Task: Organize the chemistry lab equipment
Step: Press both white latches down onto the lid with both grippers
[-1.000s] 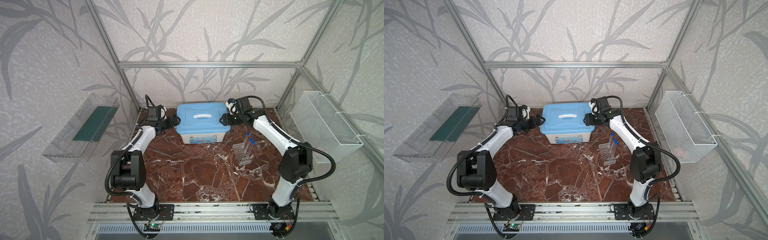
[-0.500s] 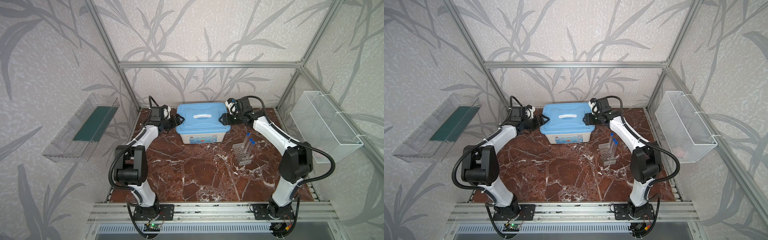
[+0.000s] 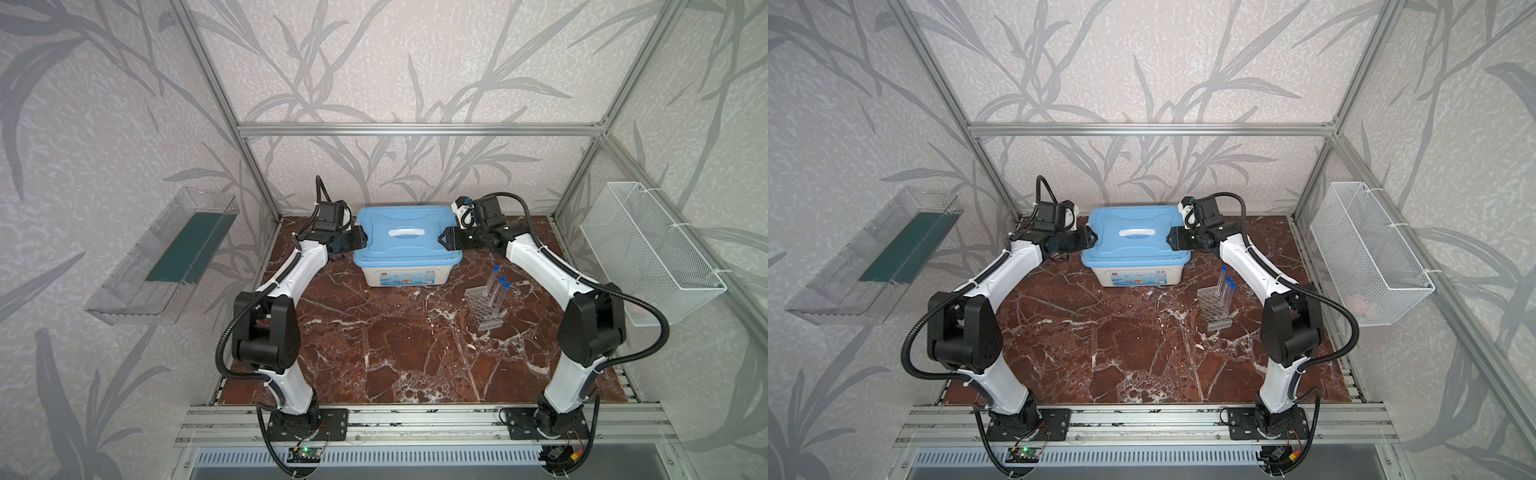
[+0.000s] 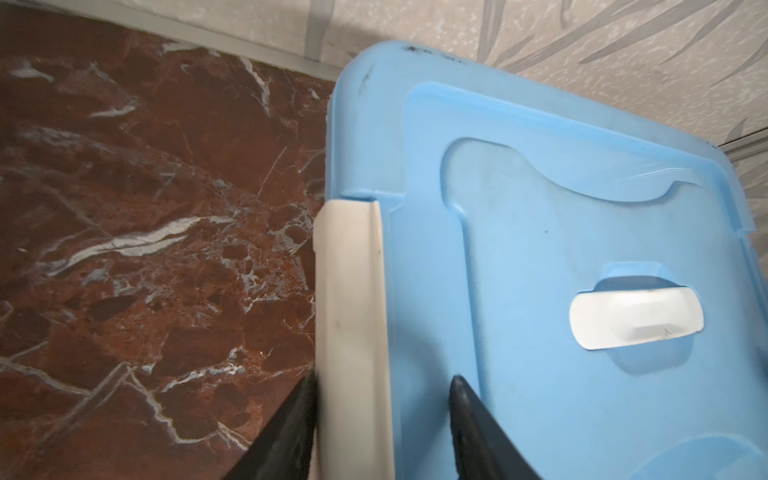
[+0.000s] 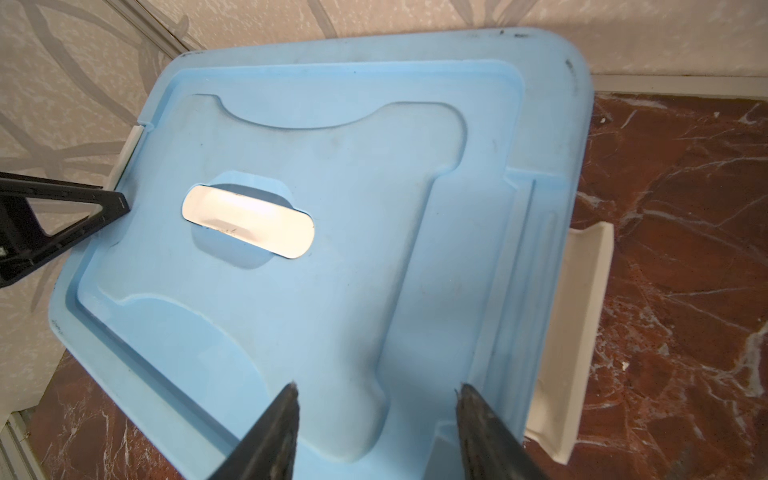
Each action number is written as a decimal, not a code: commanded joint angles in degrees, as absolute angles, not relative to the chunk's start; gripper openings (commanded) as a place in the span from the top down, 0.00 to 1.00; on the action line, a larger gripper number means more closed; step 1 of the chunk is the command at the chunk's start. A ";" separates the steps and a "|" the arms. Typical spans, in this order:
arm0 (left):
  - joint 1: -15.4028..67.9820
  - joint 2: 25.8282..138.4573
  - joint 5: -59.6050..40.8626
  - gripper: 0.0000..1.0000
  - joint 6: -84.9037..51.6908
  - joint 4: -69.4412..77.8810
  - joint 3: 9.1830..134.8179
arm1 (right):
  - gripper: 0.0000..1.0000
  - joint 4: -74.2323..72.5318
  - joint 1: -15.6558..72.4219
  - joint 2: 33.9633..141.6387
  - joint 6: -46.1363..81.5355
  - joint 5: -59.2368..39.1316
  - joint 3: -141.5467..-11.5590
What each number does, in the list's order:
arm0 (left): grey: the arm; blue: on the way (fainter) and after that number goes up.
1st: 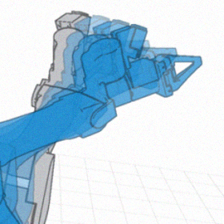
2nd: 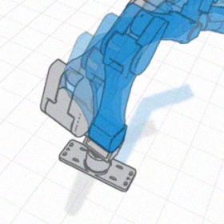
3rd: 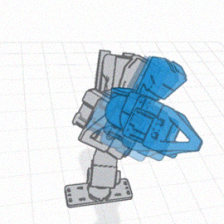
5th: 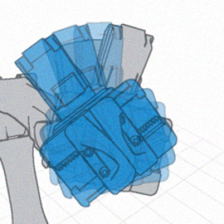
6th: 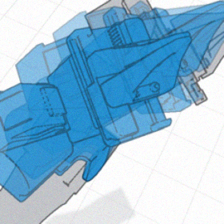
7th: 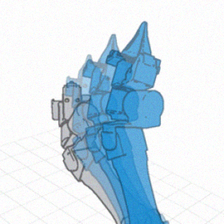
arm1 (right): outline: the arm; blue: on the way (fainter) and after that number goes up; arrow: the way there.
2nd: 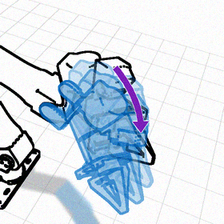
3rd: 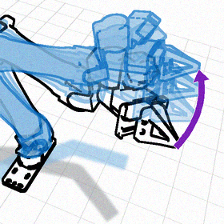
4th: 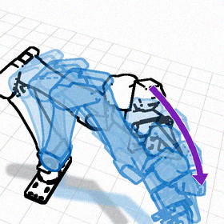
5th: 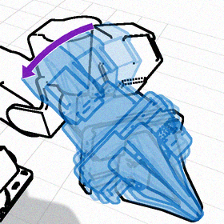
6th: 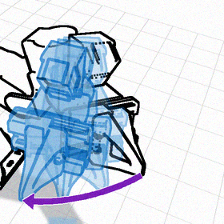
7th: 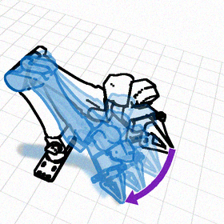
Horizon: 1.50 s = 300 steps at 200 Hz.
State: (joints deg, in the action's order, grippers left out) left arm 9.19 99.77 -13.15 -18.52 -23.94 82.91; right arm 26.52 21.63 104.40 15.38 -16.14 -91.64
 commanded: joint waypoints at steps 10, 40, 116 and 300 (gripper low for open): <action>12.15 104.15 -8.93 0.61 -15.19 -36.45 84.00 | 0.40 34.86 21.44 106.09 16.09 -15.98 -88.98; 12.13 104.98 -7.87 0.61 -16.07 -37.82 84.74 | 0.40 33.99 21.45 104.96 16.31 -17.05 -90.31; 11.34 104.00 -7.45 0.61 -18.00 -37.95 85.60 | 0.17 34.34 14.51 101.79 20.38 -20.13 -97.26; 11.43 102.31 -10.19 0.61 -19.55 -36.56 83.44 | 0.10 31.20 13.93 110.89 19.47 -40.59 -98.20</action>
State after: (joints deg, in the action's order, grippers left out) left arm 10.85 101.25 -8.64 -19.14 -27.79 86.72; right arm 30.37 11.51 115.35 21.45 -41.08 -97.21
